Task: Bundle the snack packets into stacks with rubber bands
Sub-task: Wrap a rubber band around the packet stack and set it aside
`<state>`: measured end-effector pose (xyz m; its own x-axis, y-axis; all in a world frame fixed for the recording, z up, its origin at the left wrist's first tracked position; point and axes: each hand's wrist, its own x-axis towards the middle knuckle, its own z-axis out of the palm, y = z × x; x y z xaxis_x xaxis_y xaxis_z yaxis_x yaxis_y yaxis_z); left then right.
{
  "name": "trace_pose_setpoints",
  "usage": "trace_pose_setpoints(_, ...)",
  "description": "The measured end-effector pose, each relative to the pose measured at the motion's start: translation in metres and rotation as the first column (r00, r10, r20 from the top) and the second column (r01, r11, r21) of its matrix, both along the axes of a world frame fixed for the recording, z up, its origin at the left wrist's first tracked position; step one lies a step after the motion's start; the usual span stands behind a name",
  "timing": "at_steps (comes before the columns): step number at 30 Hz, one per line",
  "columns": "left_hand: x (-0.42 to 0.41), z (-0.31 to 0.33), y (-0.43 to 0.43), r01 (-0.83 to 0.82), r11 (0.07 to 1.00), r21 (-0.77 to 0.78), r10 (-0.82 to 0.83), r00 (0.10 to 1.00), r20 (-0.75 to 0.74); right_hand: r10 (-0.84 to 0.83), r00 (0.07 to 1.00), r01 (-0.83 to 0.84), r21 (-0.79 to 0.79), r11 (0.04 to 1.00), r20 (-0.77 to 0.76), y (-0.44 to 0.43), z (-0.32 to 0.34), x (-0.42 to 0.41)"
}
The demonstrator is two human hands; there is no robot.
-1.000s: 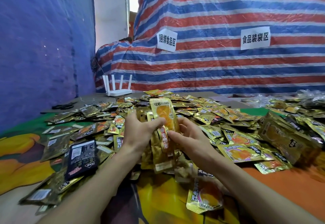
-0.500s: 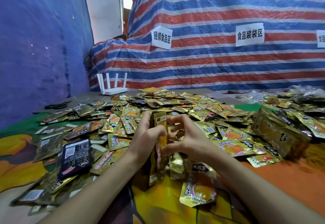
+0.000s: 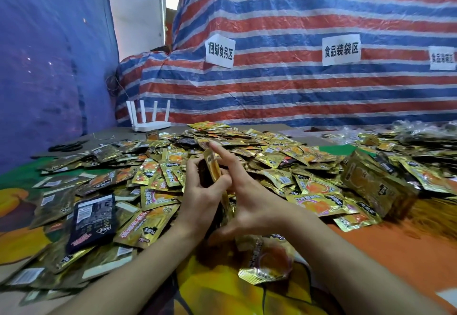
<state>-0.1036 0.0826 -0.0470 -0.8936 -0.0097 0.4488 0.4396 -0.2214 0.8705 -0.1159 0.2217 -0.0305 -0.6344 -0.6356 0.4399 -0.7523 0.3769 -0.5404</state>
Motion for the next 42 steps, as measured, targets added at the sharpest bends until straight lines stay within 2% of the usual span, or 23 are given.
trace_pose_setpoints(2, -0.003, -0.002, -0.006, 0.081, 0.996, -0.035, -0.08, 0.996, 0.033, -0.016, 0.999, 0.016, 0.0, 1.0, 0.043, 0.001, -0.002, -0.001)
trace_pose_setpoints(4, -0.005, -0.003, -0.009, 0.137, 0.98, -0.142, -0.133, 0.991, 0.034, -0.035, 0.996, 0.036, -0.011, 0.999, 0.078, 0.002, -0.004, -0.003)
trace_pose_setpoints(6, -0.004, -0.005, -0.006, 0.122, 0.964, -0.237, -0.119, 0.993, 0.027, -0.048, 0.995, 0.05, -0.025, 0.998, 0.086, 0.003, -0.004, -0.004)
trace_pose_setpoints(10, -0.003, -0.005, 0.001, 0.061, 0.968, -0.245, -0.064, 0.998, -0.002, -0.08, 0.991, 0.079, 0.013, 0.997, 0.103, 0.01, 0.004, 0.005)
trace_pose_setpoints(15, 0.003, -0.006, 0.007, 0.057, 0.928, -0.369, -0.075, 0.997, -0.035, -0.237, 0.97, 0.238, -0.023, 0.971, 0.053, 0.039, 0.018, 0.038)
trace_pose_setpoints(17, 0.008, -0.007, 0.012, 0.061, 0.904, -0.423, -0.097, 0.993, -0.063, -0.428, 0.902, 0.426, -0.047, 0.904, -0.054, 0.061, 0.021, 0.047)
trace_pose_setpoints(18, 0.011, -0.006, 0.014, 0.076, 0.899, -0.432, -0.117, 0.991, -0.07, -0.555, 0.823, 0.555, -0.037, 0.831, -0.121, 0.075, 0.024, 0.05)
trace_pose_setpoints(20, 0.015, -0.005, 0.016, 0.099, 0.884, -0.456, -0.152, 0.985, -0.08, -0.761, 0.612, 0.788, 0.085, 0.61, -0.215, 0.109, 0.032, 0.057)
trace_pose_setpoints(21, 0.016, -0.004, 0.016, 0.101, 0.875, -0.473, -0.161, 0.983, -0.088, -0.819, 0.52, 0.854, 0.168, 0.492, -0.244, 0.128, 0.036, 0.061)
trace_pose_setpoints(23, 0.015, -0.003, 0.014, 0.107, 0.857, -0.504, -0.182, 0.978, -0.101, -0.875, 0.403, 0.894, 0.317, 0.315, -0.268, 0.168, 0.042, 0.07)
trace_pose_setpoints(25, 0.013, -0.003, 0.011, 0.149, 0.842, -0.519, -0.224, 0.971, -0.086, -0.893, 0.366, 0.862, 0.457, 0.219, -0.263, 0.198, 0.046, 0.08)
trace_pose_setpoints(27, 0.009, -0.004, 0.008, 0.171, 0.836, -0.522, -0.241, 0.968, -0.069, -0.899, 0.375, 0.811, 0.55, 0.199, -0.228, 0.219, 0.045, 0.085)
trace_pose_setpoints(32, 0.0, -0.007, 0.004, 0.162, 0.846, -0.508, -0.228, 0.971, -0.071, -0.908, 0.359, 0.737, 0.663, 0.135, -0.215, 0.247, 0.03, 0.09)
trace_pose_setpoints(36, -0.002, -0.009, 0.004, 0.161, 0.848, -0.506, -0.23, 0.97, -0.075, -0.902, 0.379, 0.736, 0.658, 0.16, -0.204, 0.252, 0.023, 0.091)
trace_pose_setpoints(42, -0.001, -0.007, 0.004, 0.17, 0.857, -0.487, -0.23, 0.971, -0.066, -0.886, 0.351, 0.748, 0.66, 0.071, -0.302, 0.254, 0.016, 0.092)
